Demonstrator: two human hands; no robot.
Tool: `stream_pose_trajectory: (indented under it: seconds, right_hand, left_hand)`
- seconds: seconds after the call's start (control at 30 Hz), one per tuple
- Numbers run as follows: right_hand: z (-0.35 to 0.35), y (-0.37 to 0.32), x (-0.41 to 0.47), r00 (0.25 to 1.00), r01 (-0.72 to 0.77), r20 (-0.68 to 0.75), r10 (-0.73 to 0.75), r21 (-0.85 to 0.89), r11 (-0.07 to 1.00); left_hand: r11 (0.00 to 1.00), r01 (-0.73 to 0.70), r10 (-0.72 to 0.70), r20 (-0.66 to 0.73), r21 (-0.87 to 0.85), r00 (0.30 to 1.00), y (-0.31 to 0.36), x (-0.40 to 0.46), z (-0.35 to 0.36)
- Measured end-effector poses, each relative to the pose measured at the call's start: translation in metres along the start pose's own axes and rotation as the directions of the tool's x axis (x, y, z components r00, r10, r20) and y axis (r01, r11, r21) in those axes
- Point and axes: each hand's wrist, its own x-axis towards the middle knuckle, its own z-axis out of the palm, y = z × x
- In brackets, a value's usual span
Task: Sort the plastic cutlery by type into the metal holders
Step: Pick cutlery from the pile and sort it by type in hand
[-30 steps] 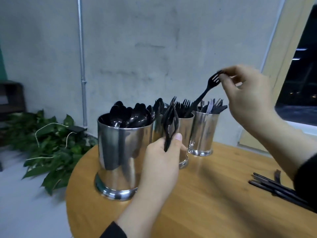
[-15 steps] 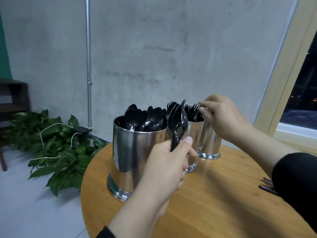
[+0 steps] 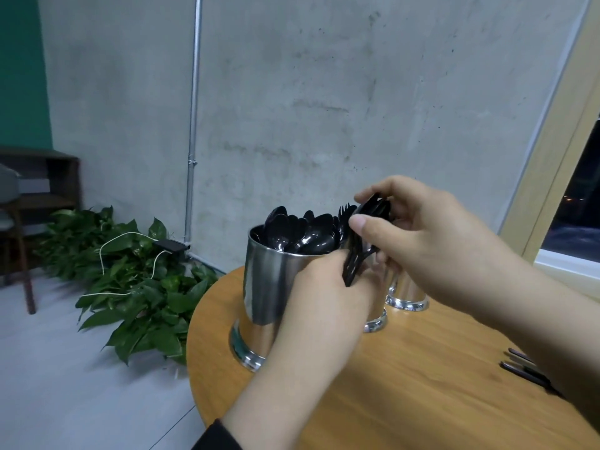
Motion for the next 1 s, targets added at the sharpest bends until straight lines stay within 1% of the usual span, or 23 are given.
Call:
stream_pose_trajectory:
  seconds: [0.07,0.17,0.23,0.3,0.37,0.47,0.57,0.7,0.77,0.87,0.93,1.0]
  right_hand:
    - [0.001,-0.006,0.008,1.000,-0.007,0.008,0.006,0.064,0.998]
    - [0.001,-0.019,0.018,0.999,0.014,0.040,-0.017,0.098,0.995]
    - [0.001,-0.028,0.020,0.994,0.038,0.097,-0.051,0.129,0.991]
    - [0.005,-0.033,0.022,0.989,0.057,0.129,-0.075,0.137,0.989]
    - [0.015,-0.036,0.024,0.990,0.063,0.112,-0.081,0.152,0.986]
    - [0.031,-0.035,0.029,0.997,0.052,0.057,-0.060,0.128,0.990]
    - [0.035,-0.038,0.038,0.998,0.056,-0.036,-0.052,0.133,0.990]
    - [0.018,-0.044,0.060,0.966,0.145,-0.222,-0.129,0.056,0.988]
    - [0.014,-0.042,0.068,0.953,0.168,-0.249,-0.170,-0.032,0.985]
    - [0.026,-0.032,0.076,0.963,0.166,-0.168,-0.209,-0.240,0.957]
    - [0.038,-0.023,0.076,0.978,0.155,-0.086,-0.188,-0.300,0.941]
    - [0.049,-0.015,0.074,0.991,0.133,0.015,-0.137,-0.359,0.924]
  left_hand:
    - [0.999,-0.052,0.052,-0.053,0.004,0.997,0.003,0.000,-0.008]
    - [0.989,-0.143,0.148,-0.124,0.046,0.981,0.005,0.001,-0.025]
    - [0.984,-0.141,0.157,-0.153,0.111,0.976,0.004,0.004,-0.035]
    - [0.983,-0.113,0.133,-0.141,0.142,0.981,0.004,0.006,-0.043]
    - [0.977,-0.097,0.122,-0.126,0.188,0.985,0.003,0.008,-0.046]
    - [0.966,-0.098,0.135,-0.144,0.239,0.980,0.001,0.008,-0.049]
    - [0.961,-0.159,0.207,-0.211,0.226,0.955,0.001,0.008,-0.054]
    - [0.920,-0.244,0.331,-0.276,0.307,0.902,0.004,0.006,-0.064]
    - [0.910,-0.242,0.344,-0.288,0.337,0.894,0.001,0.006,-0.067]
    - [0.901,-0.205,0.325,-0.283,0.382,0.902,-0.010,0.010,-0.068]
    - [0.901,-0.179,0.297,-0.260,0.396,0.919,-0.015,0.011,-0.068]
    - [0.902,-0.165,0.272,-0.228,0.398,0.935,-0.019,0.011,-0.067]
